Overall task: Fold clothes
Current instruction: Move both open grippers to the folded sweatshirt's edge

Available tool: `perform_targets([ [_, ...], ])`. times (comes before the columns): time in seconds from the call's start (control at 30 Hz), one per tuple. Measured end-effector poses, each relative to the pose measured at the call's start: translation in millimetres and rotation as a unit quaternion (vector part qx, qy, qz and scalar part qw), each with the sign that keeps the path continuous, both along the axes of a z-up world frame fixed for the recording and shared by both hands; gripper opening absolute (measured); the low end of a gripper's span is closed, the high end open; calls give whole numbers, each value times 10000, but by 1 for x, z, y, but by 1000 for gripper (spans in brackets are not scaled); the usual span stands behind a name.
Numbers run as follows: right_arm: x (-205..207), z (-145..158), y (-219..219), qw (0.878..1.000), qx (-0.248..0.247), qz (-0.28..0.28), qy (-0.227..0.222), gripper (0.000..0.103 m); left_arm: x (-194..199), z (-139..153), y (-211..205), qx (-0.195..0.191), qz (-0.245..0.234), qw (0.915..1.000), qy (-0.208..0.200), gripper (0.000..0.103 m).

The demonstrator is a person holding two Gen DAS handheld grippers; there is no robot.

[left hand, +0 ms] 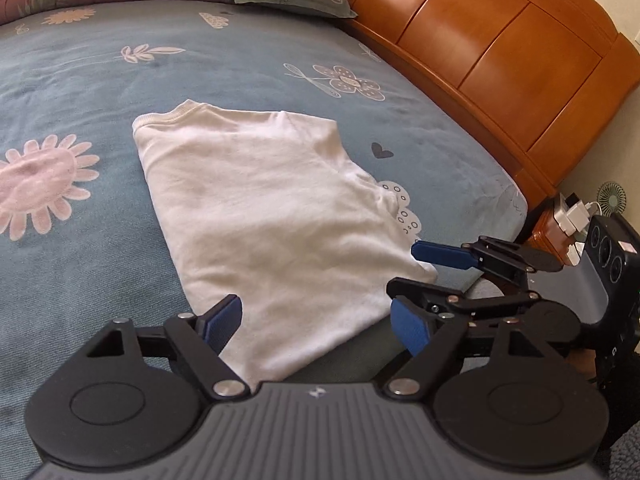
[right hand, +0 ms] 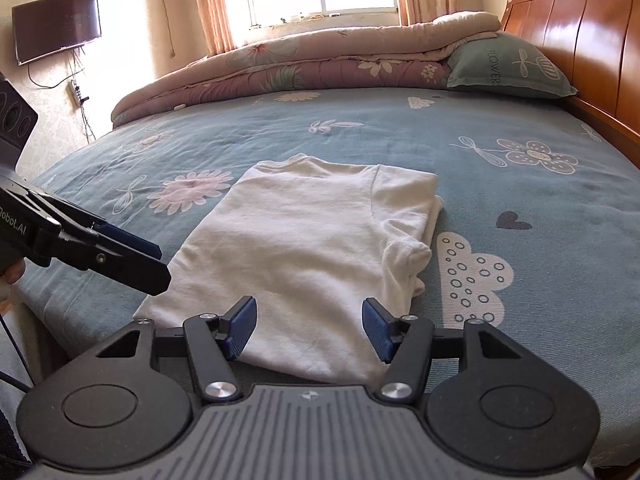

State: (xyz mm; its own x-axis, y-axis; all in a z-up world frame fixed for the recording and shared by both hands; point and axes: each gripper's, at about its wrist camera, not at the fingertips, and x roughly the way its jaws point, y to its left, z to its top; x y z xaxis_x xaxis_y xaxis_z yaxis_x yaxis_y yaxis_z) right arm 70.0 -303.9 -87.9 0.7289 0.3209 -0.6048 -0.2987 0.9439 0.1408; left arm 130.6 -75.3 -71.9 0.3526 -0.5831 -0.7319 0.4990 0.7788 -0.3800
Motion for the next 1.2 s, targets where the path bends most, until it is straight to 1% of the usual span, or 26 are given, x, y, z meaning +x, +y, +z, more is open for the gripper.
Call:
perform_targets([
  [0.1,4,-14,-5,9989,-171,-321,309,64,1,-19,-2,121,86,9995,271,82],
  [0.17,2,-13,-14,9987,-36,-408,308,64,1,-18,1,70,153,9995,265,81],
  [0.23,-1,-7,-23,9984,125,-497,240,67,4,-7,4,85,197,9998,55,82],
  [0.3,0,4,-27,9986,150,-508,61,67,9,5,7,198,286,9992,-196,82],
  [0.37,8,14,-24,9989,154,-427,-151,69,15,13,10,258,409,9983,-329,82],
  [0.43,22,19,-14,9992,111,-280,-273,72,21,20,14,314,534,9970,-453,83],
  [0.5,37,21,-3,9992,59,-145,-361,74,28,16,16,377,758,9956,-394,83],
  [0.57,53,16,5,9992,117,-29,-377,76,32,7,19,457,927,9944,-216,83],
  [0.63,69,5,8,9998,45,-121,-171,76,33,2,23,459,1024,9936,-100,83],
  [0.73,76,-16,2,9997,111,-211,74,77,44,5,21,379,958,9945,-186,83],
  [0.83,71,-19,0,9997,177,-160,-32,79,56,10,17,296,880,9953,-285,83],
  [0.93,70,-21,0,9996,231,-130,-69,84,69,11,6,224,777,9960,-372,83],
  [0.97,70,-21,0,9996,251,-116,-78,87,72,5,1,251,772,9962,-330,83],
  [1.07,69,-22,0,9994,309,-73,-105,89,83,-16,-12,354,766,9963,-161,83],
  [1.2,67,-24,-4,9989,440,-34,-153,89,87,-8,-15,329,692,9966,-296,83],
])
